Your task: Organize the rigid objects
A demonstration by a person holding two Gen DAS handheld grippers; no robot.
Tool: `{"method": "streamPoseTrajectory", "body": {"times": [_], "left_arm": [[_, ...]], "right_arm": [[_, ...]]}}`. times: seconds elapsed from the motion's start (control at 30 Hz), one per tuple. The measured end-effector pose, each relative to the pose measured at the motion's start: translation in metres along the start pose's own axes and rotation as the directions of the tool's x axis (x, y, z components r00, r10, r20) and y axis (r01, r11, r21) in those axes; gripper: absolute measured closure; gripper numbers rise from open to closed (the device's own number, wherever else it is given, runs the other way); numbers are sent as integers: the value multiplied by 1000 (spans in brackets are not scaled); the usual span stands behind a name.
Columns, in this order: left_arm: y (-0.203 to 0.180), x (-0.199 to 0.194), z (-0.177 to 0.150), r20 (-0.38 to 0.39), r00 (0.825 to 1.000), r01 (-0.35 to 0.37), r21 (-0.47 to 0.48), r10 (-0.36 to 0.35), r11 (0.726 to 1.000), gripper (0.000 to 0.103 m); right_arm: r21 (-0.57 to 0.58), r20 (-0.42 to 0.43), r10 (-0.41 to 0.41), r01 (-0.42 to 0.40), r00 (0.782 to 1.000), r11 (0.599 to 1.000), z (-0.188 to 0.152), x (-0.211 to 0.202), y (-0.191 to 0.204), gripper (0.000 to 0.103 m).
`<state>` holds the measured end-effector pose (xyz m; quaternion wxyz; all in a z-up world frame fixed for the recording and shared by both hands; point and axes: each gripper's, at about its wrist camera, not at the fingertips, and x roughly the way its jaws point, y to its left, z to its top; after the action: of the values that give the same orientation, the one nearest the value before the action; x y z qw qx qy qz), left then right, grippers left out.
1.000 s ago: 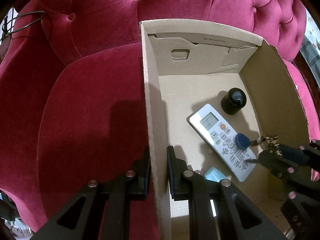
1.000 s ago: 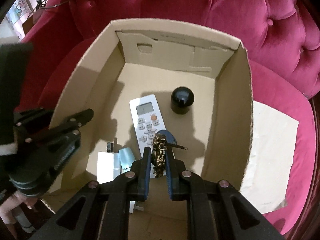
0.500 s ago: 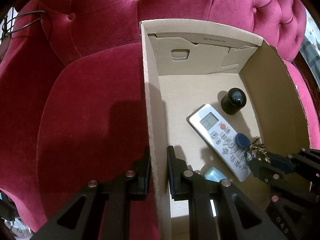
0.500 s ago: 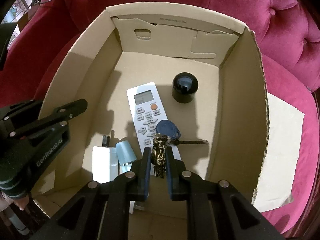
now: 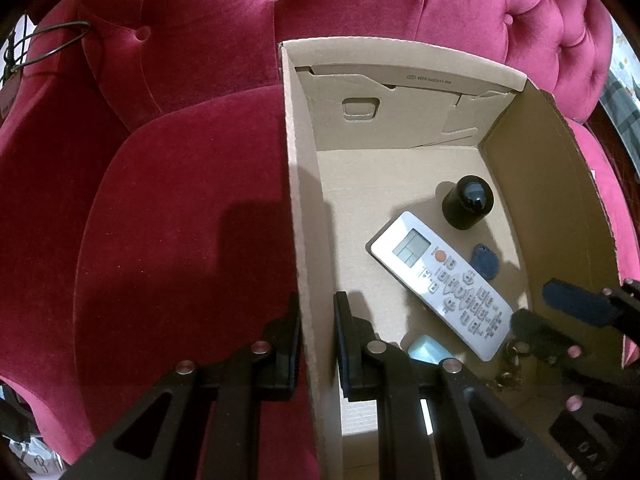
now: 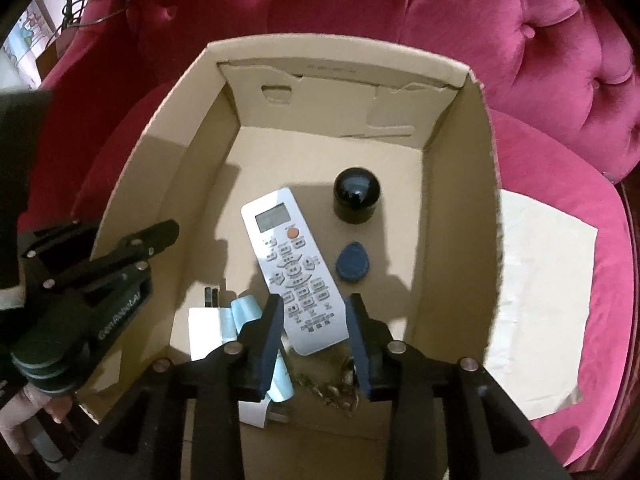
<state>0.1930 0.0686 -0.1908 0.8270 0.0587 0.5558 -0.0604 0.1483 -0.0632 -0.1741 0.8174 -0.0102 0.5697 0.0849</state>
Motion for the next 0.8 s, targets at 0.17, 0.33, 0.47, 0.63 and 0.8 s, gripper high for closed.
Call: {"method": "streamPoseTrajectory", "body": {"times": [0.17, 0.33, 0.47, 0.63, 0.8], "left_arm": [[-1, 0, 0, -1, 1000, -2, 1, 2, 1000, 87], [0, 1, 0, 0, 1000, -2, 2, 2, 1000, 87], [-1, 1, 0, 0, 1000, -4, 3, 4, 1000, 87], [0, 1, 0, -1, 1000, -6, 3, 6, 1000, 87], [0, 1, 0, -1, 1000, -9, 5, 9, 1000, 87]], "right_arm": [[14, 23, -12, 12, 1000, 1000, 4, -12, -5, 65], [22, 49, -27, 26, 998, 999, 6, -26, -10, 64], [38, 61, -45, 42, 997, 998, 6, -36, -16, 63], [62, 73, -73, 68, 995, 996, 5, -52, -28, 60], [85, 69, -112, 106, 991, 991, 2, -63, -40, 57]]}}
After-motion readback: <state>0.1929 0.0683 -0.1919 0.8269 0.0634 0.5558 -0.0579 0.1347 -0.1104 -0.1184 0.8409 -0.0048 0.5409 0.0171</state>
